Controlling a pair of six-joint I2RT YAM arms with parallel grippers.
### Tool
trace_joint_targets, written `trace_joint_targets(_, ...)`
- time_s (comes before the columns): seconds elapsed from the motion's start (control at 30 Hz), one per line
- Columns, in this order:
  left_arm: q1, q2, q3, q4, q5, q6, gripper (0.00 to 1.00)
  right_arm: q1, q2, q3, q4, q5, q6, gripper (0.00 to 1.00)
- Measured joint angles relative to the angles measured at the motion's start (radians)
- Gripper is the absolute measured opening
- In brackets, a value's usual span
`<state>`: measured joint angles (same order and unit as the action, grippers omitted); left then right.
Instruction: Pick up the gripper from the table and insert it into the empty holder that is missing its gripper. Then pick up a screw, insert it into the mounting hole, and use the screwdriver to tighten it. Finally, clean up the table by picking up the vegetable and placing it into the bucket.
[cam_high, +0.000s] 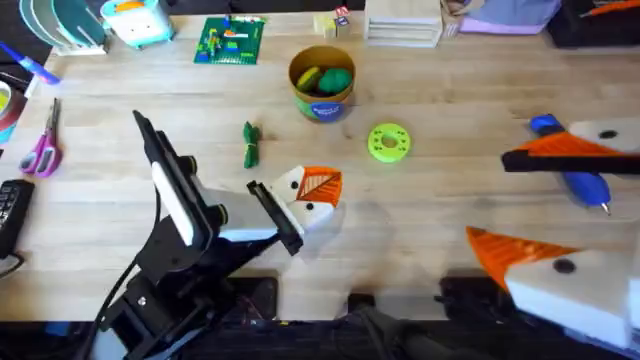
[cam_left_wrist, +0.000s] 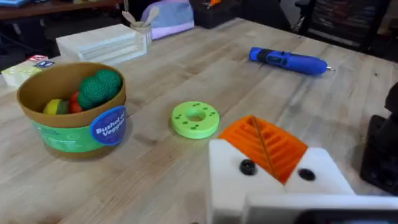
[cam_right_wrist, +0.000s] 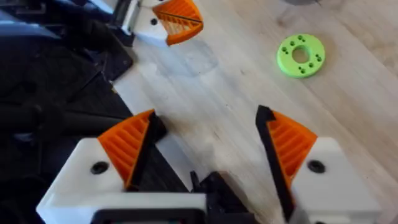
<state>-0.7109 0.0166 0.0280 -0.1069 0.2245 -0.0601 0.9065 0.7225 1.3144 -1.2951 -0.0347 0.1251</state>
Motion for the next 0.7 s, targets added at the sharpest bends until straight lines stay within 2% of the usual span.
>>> trace_joint_targets(0.17, 0.000, 0.000, -0.002, 0.014, 0.004, 0.000, 0.013, -0.032, -0.001, -0.002, -0.084, 0.190, 0.084, 0.994)
trace_joint_targets(0.37, 0.000, 0.000, -0.002, 0.014, 0.011, 0.000, 0.013, -0.149, -0.001, -0.002, -0.140, 0.410, 0.131, 0.994)
trace_joint_targets(0.5, 0.000, 0.000, -0.002, 0.014, 0.012, 0.000, 0.013, -0.289, -0.001, -0.002, -0.145, 0.490, 0.140, 0.994)
trace_joint_targets(0.7, 0.000, 0.000, -0.002, 0.014, 0.012, 0.000, 0.013, -0.527, 0.020, -0.002, -0.123, 0.529, 0.136, 0.994)
